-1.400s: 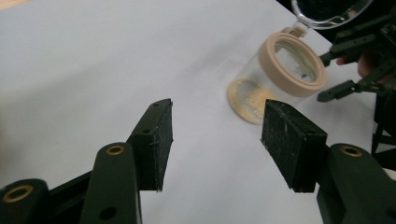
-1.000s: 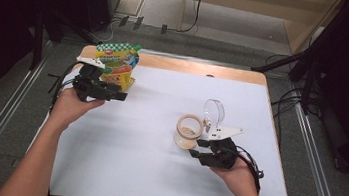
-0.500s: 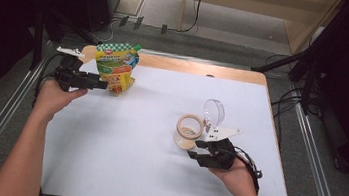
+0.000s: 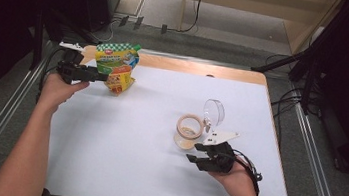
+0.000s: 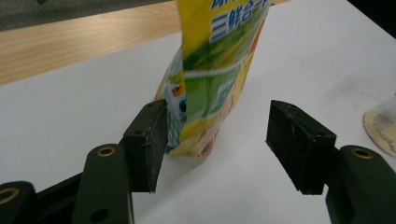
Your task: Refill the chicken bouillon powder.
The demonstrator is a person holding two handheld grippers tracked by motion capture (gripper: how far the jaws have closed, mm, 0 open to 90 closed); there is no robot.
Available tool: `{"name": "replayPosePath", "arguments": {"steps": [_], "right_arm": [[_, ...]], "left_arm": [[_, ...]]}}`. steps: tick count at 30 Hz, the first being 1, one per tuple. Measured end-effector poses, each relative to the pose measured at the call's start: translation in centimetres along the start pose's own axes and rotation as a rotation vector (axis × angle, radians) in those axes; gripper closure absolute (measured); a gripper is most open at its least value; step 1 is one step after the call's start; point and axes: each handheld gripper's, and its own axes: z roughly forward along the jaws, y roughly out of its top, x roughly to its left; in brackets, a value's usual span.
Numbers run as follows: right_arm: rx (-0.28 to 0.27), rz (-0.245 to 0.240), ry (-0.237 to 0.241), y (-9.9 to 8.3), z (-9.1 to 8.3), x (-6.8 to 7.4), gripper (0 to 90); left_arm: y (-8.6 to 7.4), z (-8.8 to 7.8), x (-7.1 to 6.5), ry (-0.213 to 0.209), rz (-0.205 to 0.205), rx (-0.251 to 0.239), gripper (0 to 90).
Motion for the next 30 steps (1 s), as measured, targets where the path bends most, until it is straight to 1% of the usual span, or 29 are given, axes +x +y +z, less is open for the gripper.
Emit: {"name": "replayPosePath", "arguments": {"steps": [1,3,5,7,8,10,11,13,14,15,17,19,21,23,25,26,27,30], "right_arm": [[-0.001,-0.002,0.006,0.1,0.1,0.1,52.5],[-0.001,-0.009,0.013,0.2,0.3,0.4,52.3],[0.000,-0.022,0.025,0.5,0.6,0.8,52.0],[-0.001,-0.036,0.037,0.7,1.0,1.2,51.8],[0.000,-0.038,0.044,0.9,1.2,1.4,51.7],[-0.005,-0.049,0.055,1.2,1.6,1.7,51.6],[-0.007,-0.047,0.060,1.3,1.7,1.8,51.7],[-0.016,-0.049,0.075,1.6,2.1,2.2,51.6],[-0.015,-0.051,0.079,1.7,2.2,2.3,51.5],[-0.014,-0.052,0.082,1.7,2.4,2.5,51.5],[-0.013,-0.061,0.087,1.9,2.6,2.8,51.5],[-0.012,-0.064,0.095,1.9,2.9,3.2,51.6],[-0.013,-0.069,0.105,2.0,3.1,3.5,51.9],[-0.020,-0.075,0.108,2.1,3.4,3.8,52.1],[-0.022,-0.080,0.117,2.3,3.6,4.1,52.2],[-0.026,-0.086,0.118,2.3,3.6,4.3,52.2],[-0.028,-0.089,0.120,2.4,3.7,4.4,52.3],[-0.033,-0.096,0.122,2.5,3.8,4.7,52.5]], "left_arm": [[0.3,0.1,-0.2,-0.001,0.014,0.001,39.9],[0.9,0.4,-0.5,-0.001,0.023,-0.014,40.9],[1.2,0.7,-0.7,0.001,0.014,-0.023,42.6],[1.5,1.0,-1.0,0.026,0.016,-0.025,45.5],[1.6,1.1,-1.1,0.035,0.013,-0.028,48.0],[1.6,1.3,-1.1,0.027,-0.011,-0.027,55.4],[1.5,1.5,-1.1,0.021,-0.026,-0.027,59.6],[1.3,1.8,-1.3,0.019,-0.033,-0.026,66.7],[1.2,1.9,-1.3,0.010,-0.034,-0.026,70.8],[1.1,1.9,-1.3,-0.005,-0.043,-0.027,73.9],[1.0,1.9,-1.3,-0.027,-0.073,-0.031,80.3],[0.9,1.9,-1.5,-0.025,-0.067,-0.030,86.2],[0.9,1.7,-1.7,-0.014,-0.055,-0.027,88.4],[0.8,1.7,-1.9,-0.011,-0.045,-0.031,89.6],[0.7,1.6,-2.2,-0.017,-0.045,-0.028,90.0],[0.8,1.5,-2.3,-0.023,-0.047,-0.028,90.0],[0.8,1.3,-2.4,-0.044,-0.052,-0.031,90.0],[1.1,0.8,-3.2,-0.063,-0.038,-0.024,90.0]]}}
